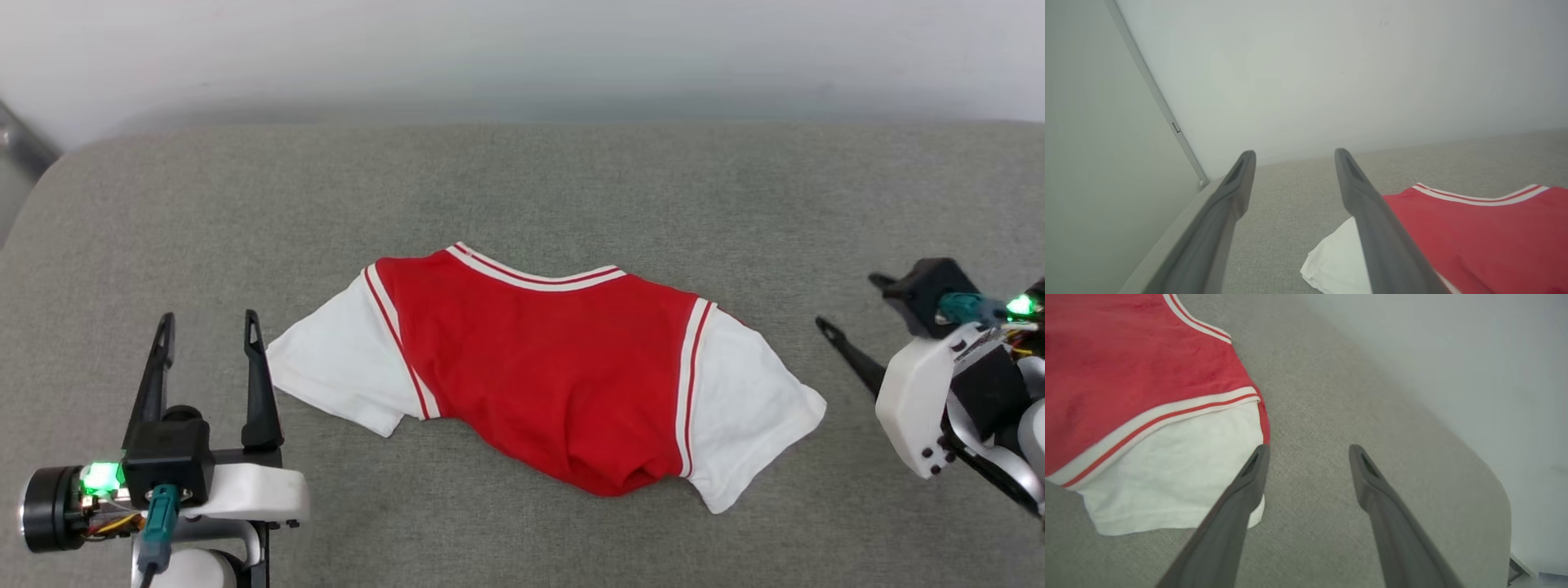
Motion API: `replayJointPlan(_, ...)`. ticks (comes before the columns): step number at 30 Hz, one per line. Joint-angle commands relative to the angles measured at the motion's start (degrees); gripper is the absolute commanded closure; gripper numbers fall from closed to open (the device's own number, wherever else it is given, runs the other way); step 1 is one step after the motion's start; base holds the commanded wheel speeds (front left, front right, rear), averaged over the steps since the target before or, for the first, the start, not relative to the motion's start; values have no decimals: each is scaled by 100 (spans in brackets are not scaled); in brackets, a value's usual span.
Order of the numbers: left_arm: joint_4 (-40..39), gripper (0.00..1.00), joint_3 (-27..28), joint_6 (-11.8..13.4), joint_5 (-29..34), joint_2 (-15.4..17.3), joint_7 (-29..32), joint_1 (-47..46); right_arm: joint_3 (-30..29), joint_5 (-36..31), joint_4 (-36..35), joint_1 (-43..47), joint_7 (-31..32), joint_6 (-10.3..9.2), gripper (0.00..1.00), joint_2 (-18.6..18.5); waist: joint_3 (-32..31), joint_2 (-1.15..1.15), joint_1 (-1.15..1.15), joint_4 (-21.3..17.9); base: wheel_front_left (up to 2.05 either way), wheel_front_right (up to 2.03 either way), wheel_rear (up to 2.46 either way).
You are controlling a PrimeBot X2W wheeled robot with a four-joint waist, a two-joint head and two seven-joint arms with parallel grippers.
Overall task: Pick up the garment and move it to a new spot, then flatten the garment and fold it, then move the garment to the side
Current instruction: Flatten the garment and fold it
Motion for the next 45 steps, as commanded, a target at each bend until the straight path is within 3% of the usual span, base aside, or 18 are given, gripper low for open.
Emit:
replayJointPlan(1,-54,0,152,-64,155,-129,-14,130,246,253,-29,-193,305,-4,0,-188,97,0,1,87,0,0,0)
replayJointPlan(5,-52,0,511,-350,487,-527,-15,397,1026,1013,-2,-562,1223,-3,0,-608,274,0,1,229,0,0,0)
replayJointPlan(9,-11,0,758,-631,789,-921,-15,534,1558,1604,156,-935,1820,-4,0,-783,479,0,1,360,0,0,0)
replayJointPlan(17,154,0,1153,-1212,1275,-1578,-15,479,2454,2227,679,-1224,2190,-3,0,-697,833,0,1,573,0,0,0)
replayJointPlan(22,239,0,1388,-1423,1447,-1789,-15,491,2926,2502,855,-1139,2142,-1,0,-641,887,0,1,571,0,0,0)
replayJointPlan(23,252,0,1450,-1465,1485,-1827,-15,526,3005,2532,865,-1169,2078,0,16,-636,877,0,1,543,0,0,0)
replayJointPlan(24,264,0,1519,-1502,1524,-1865,-15,568,3050,2553,866,-1215,1966,0,91,-639,857,0,1,506,0,0,0)
replayJointPlan(25,280,0,1584,-1537,1557,-1905,-15,606,3082,2568,854,-1281,1871,-1,100,-658,829,0,1,469,0,0,0)
replayJointPlan(31,339,0,1853,-1788,1726,-2151,-15,758,2916,2800,633,-1695,1345,-6,100,-1141,587,0,1,262,0,0,0)
replayJointPlan(38,291,0,2049,-2049,1943,-2359,-15,828,2514,3111,534,-1880,1376,-4,100,-1801,633,0,1,193,0,0,0)
replayJointPlan(45,312,0,2140,-2278,2126,-2520,-15,604,2076,3117,1528,-1873,1594,-4,100,-1764,988,0,1,340,0,0,0)
